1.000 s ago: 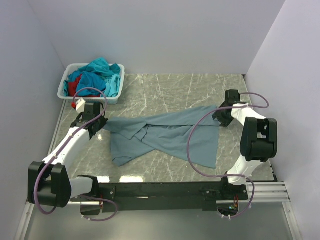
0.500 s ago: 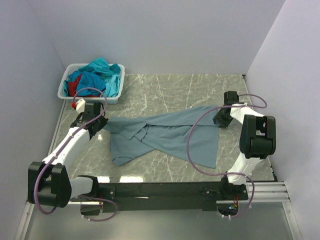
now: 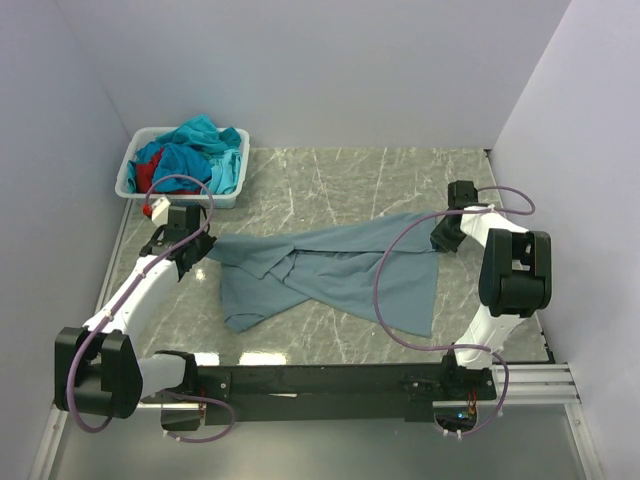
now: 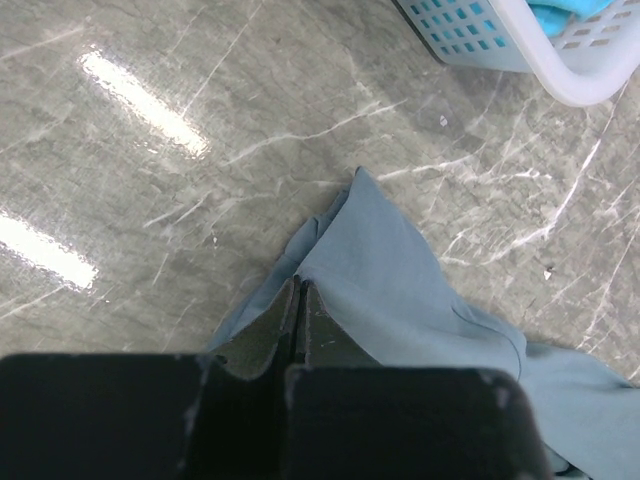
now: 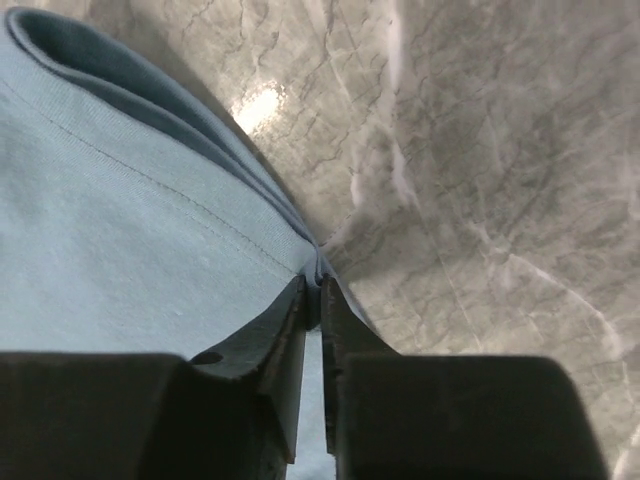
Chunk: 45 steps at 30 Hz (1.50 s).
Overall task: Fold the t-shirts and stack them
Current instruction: Flatten the tshirt out
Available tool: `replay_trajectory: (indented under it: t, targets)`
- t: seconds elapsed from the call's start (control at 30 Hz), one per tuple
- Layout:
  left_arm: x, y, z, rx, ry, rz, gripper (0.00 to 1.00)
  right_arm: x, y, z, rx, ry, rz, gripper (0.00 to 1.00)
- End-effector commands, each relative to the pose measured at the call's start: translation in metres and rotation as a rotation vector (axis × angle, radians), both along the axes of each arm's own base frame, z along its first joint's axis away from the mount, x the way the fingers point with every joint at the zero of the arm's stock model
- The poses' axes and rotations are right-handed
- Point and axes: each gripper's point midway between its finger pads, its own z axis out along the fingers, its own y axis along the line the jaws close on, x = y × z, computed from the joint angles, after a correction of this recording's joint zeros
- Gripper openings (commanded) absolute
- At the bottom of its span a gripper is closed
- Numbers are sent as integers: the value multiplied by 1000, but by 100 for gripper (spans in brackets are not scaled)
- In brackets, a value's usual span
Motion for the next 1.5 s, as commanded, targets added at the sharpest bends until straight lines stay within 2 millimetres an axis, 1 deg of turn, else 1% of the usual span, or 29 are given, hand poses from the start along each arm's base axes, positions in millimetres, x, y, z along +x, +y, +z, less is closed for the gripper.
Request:
replay_trajectory:
  t: [0.0, 0.17, 0.33, 0.4, 0.47, 0.5, 0.57, 0.6, 0.67, 0.7, 0.73, 0.77, 0.8, 0.83, 0.87, 0.9, 0.97, 1.0, 1.03, 1.07, 1.1, 1.17, 1.2, 1.27, 1.3, 1.37, 1.4, 1.43, 1.47]
  targets:
    - [3, -3, 12, -21, -45, -11, 1, 11, -16, 28, -79, -54, -20, 13]
    - [5, -4, 11, -23, -38, -16, 1, 10, -21, 35, -107, -45, -21, 13]
    - [8, -6, 16, -29, -53, -20, 1, 15, -22, 48, -133, -55, -7, 14]
    - [9, -7, 19, -35, -64, -28, 1, 17, -19, 55, -142, -65, 6, 7]
    - [13, -10, 26, -43, -85, -38, 1, 20, -16, 62, -139, -81, 18, 2]
    - [18, -11, 35, -48, -109, -41, 1, 22, -14, 67, -137, -97, 25, 0]
    - [22, -12, 48, -52, -142, -45, 1, 26, -10, 84, -125, -145, 31, 0]
    - [27, -13, 65, -57, -186, -48, 1, 30, -10, 96, -126, -175, 32, 0]
    - [31, -13, 84, -65, -236, -46, 1, 33, -9, 125, -128, -250, 33, 0]
    - [34, -13, 106, -68, -292, -45, 1, 34, -9, 138, -134, -285, 31, 0]
    - [34, -13, 117, -71, -320, -43, 1, 35, -10, 166, -144, -352, 29, 0]
    - [34, -12, 129, -74, -351, -41, 1, 33, -11, 179, -150, -376, 28, 0]
    - [32, -12, 154, -82, -415, -41, 1, 34, -12, 199, -158, -421, 24, 0]
    - [31, -12, 168, -87, -455, -43, 1, 27, -11, 224, -164, -484, 21, 0]
    - [29, -13, 181, -93, -492, -47, 1, 23, -12, 239, -172, -518, 24, 0]
    - [24, -13, 209, -100, -563, -53, 1, 16, -12, 269, -180, -594, 21, 0]
    - [16, -14, 242, -109, -655, -68, 1, 3, -12, 297, -189, -651, 23, 0]
    - [6, -15, 271, -116, -737, -87, 1, -8, -13, 329, -204, -727, 11, 0]
    - [1, -16, 294, -118, -810, -98, 1, -16, -17, 343, -222, -755, -7, 0]
    - [-5, -16, 308, -116, -853, -111, 1, -26, -17, 355, -229, -779, -11, 0]
    - [-19, -14, 337, -116, -925, -112, 1, -41, -17, 385, -239, -857, -16, 0]
    - [-35, -10, 363, -101, -980, -110, 1, -61, -16, 411, -252, -917, -14, 0]
    - [-52, -8, 391, -100, -1046, -109, 1, -81, -15, 440, -262, -993, -17, 0]
    - [-68, -7, 412, -93, -1096, -119, 1, -105, -14, 460, -282, -1035, -15, 0]
    - [-88, -6, 435, -94, -1159, -129, 1, -127, -14, 485, -293, -1106, -23, 0]
    - [-108, -7, 455, -97, -1220, -152, 1, -151, -15, 499, -304, -1144, -40, 0]
    - [-128, -8, 473, -102, -1279, -172, 1, -173, -12, 518, -303, -1211, -45, 0]
    - [-137, -8, 481, -102, -1307, -178, 1, -184, -9, 526, -299, -1242, -37, 0]
    - [-157, -6, 498, -98, -1360, -187, 1, -193, -5, 533, -291, -1268, -19, 0]
